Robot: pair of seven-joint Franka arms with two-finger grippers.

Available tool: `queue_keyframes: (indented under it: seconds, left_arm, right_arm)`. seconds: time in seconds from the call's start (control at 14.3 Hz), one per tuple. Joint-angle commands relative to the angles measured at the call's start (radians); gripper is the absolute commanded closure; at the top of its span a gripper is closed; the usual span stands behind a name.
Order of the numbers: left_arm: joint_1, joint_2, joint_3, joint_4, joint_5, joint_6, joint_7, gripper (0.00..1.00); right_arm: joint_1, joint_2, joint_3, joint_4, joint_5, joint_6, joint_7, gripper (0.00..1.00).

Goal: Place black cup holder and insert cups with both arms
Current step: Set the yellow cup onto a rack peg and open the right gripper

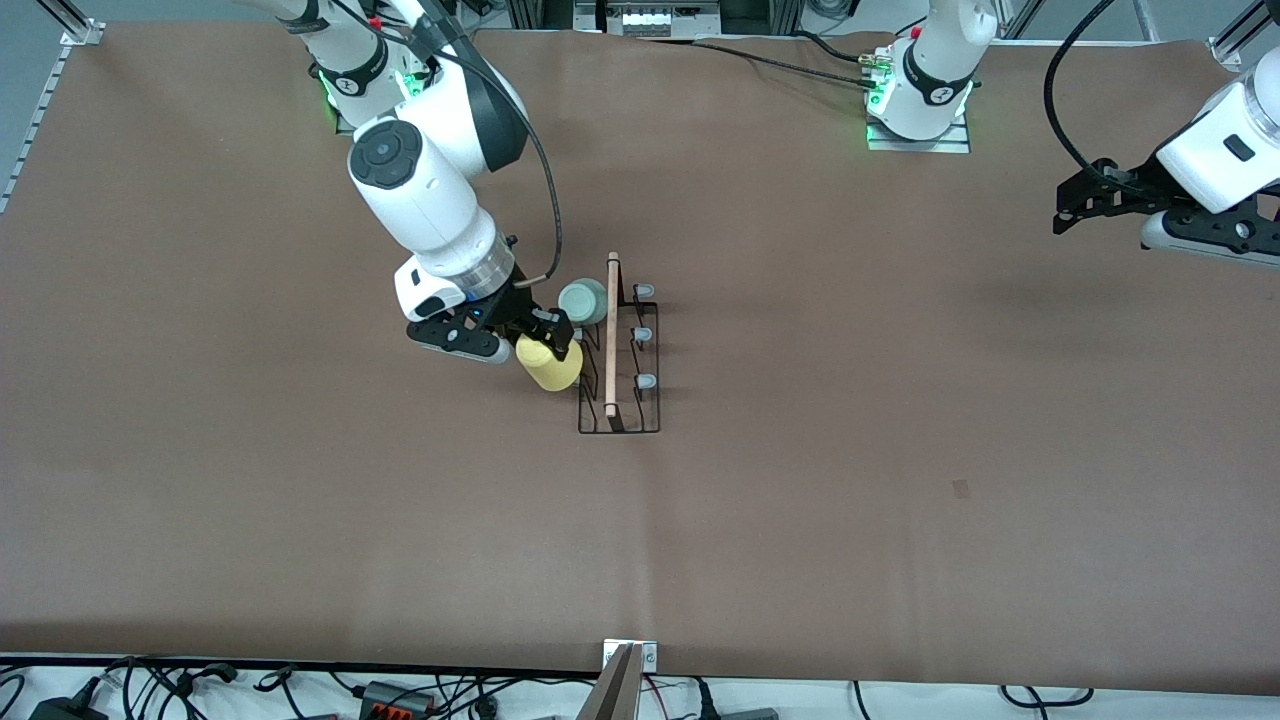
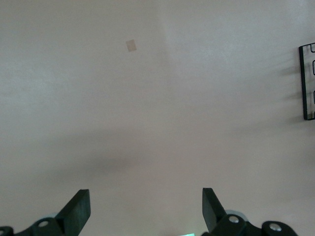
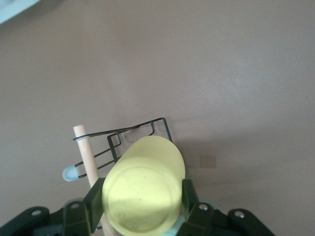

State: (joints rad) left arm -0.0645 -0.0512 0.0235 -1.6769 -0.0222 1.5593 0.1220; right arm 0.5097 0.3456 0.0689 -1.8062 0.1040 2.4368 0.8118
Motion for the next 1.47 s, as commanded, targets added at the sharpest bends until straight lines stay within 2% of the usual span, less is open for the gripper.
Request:
queue_keyframes:
  seconds: [0.0, 0.28, 0.35, 0.42, 0.49, 0.63, 0.77, 0.91, 1.12, 1.26, 1.4]
  left_arm:
    - [0.005, 0.024, 0.003, 0.039, -0.031, -0.025, -0.001, 0.00]
    - [0.006, 0.024, 0.004, 0.039, -0.032, -0.025, -0.001, 0.00]
    - [0.005, 0.024, 0.004, 0.039, -0.032, -0.025, -0.001, 0.00]
    - [0.005, 0.024, 0.004, 0.039, -0.032, -0.025, -0.001, 0.00]
    - [0.005, 0.024, 0.004, 0.039, -0.032, -0.025, -0.001, 0.00]
    - [0.005, 0.024, 0.003, 0.039, -0.032, -0.025, -0.001, 0.00]
    - [0.005, 0.024, 0.003, 0.039, -0.032, -0.025, -0.001, 0.00]
    - [0.005, 0.024, 0.003, 0.039, -0.032, -0.025, -0.001, 0.00]
    - [0.005, 0.024, 0.003, 0.039, -0.032, -0.025, -0.001, 0.00]
    - [0.005, 0.024, 0.003, 0.039, -0.032, -0.025, -0.001, 0.00]
    - [0.005, 0.024, 0.003, 0.039, -0.032, -0.025, -0.001, 0.00]
  right_arm:
    - [0.009, 0.023, 0.000, 0.013, -0.021, 0.036, 0.023, 0.86]
    - [0.009, 0.046, -0.001, 0.014, -0.021, 0.085, 0.021, 0.85]
    - [0.010, 0.052, 0.000, 0.014, -0.021, 0.090, 0.021, 0.83]
    - [0.012, 0.056, 0.000, 0.014, -0.021, 0.094, 0.023, 0.58]
    - [0.019, 0.058, -0.001, 0.014, -0.020, 0.096, 0.023, 0.01]
    - [0.020, 0.058, -0.001, 0.013, -0.018, 0.096, 0.011, 0.00]
    - [0.010, 0.027, -0.035, 0.014, -0.015, 0.062, -0.003, 0.00]
    - [-0.025, -0.023, -0.063, 0.025, -0.015, -0.083, -0.051, 0.00]
    - [-0.147, -0.130, -0.086, 0.036, -0.012, -0.348, -0.257, 0.00]
    - [-0.189, -0.187, -0.167, 0.050, -0.015, -0.482, -0.446, 0.00]
    - [-0.261, -0.229, -0.214, 0.089, -0.020, -0.566, -0.625, 0.00]
